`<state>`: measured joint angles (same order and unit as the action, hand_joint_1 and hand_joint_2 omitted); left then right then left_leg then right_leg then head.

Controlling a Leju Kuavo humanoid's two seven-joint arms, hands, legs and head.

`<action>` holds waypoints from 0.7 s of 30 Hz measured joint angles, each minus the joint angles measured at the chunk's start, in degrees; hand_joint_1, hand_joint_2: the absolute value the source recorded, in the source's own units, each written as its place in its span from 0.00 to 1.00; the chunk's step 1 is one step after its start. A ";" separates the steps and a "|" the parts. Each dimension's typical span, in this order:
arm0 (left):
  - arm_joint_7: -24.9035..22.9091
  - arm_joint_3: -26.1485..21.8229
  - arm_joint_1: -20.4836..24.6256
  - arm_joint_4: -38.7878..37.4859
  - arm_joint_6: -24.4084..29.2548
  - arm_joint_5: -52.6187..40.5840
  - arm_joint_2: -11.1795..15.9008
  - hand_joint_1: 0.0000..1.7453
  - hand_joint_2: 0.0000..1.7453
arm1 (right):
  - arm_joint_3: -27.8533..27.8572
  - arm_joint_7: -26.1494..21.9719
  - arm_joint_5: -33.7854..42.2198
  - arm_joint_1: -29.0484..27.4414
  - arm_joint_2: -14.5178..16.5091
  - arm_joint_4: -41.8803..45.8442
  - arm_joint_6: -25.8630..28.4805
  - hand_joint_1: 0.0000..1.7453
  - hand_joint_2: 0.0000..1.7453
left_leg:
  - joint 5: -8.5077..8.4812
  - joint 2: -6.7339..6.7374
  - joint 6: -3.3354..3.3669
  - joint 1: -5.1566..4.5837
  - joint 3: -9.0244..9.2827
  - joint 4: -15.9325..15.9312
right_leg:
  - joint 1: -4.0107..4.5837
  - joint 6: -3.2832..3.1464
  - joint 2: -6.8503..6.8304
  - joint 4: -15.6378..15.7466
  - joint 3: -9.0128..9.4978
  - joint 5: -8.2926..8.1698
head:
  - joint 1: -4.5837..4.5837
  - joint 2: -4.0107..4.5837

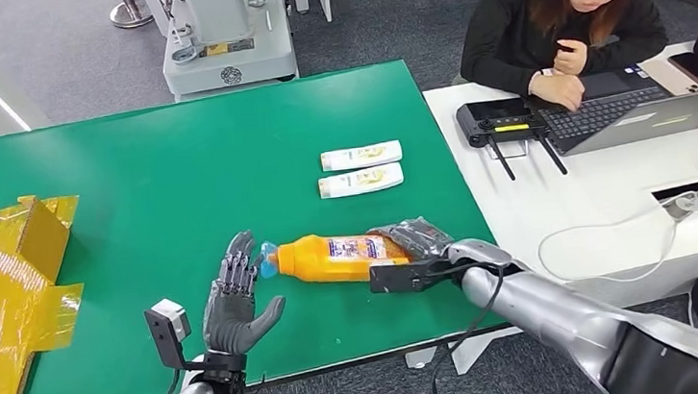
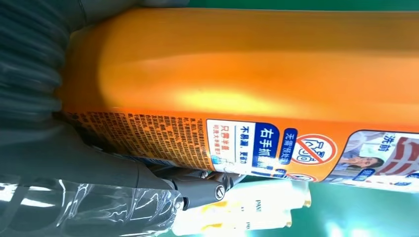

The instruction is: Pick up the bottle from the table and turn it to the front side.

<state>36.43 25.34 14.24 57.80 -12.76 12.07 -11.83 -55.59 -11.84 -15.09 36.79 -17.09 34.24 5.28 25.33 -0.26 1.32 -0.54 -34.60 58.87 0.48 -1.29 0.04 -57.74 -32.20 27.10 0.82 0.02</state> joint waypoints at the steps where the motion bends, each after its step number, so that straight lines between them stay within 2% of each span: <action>1: -0.20 -0.01 0.00 0.06 -0.02 0.14 0.01 0.00 1.00 | 1.51 0.40 -0.31 -1.64 -0.22 1.74 0.47 1.00 1.00 | 0.02 0.00 -0.01 0.01 0.00 0.00 | 0.02 -0.01 -0.01 0.01 0.01 0.02 | 0.00 0.00; 7: -1.06 -0.01 0.08 0.40 -0.26 0.31 -0.01 0.00 1.00 | 9.10 1.99 -2.09 -9.44 -0.92 9.68 1.14 1.00 1.00 | 0.02 0.01 -0.02 0.04 0.01 -0.01 | 0.04 -0.02 0.00 0.02 0.02 0.04 | 0.00 0.00; 21: -1.22 -0.01 -1.04 1.09 1.75 0.91 0.17 0.00 1.00 | 18.39 -3.29 0.77 -18.05 -0.76 15.45 -0.29 1.00 1.00 | 0.02 0.01 -0.02 0.03 -0.07 -0.01 | 0.04 -0.04 0.00 0.02 -0.04 0.02 | -0.01 0.00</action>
<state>35.21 25.33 13.19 58.89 -11.01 12.98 -11.66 -37.21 -15.13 -14.32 18.74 -17.85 49.69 4.99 25.35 -0.25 1.30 -0.51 -34.68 58.86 0.52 -1.33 0.04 -57.72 -32.24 27.12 0.81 0.02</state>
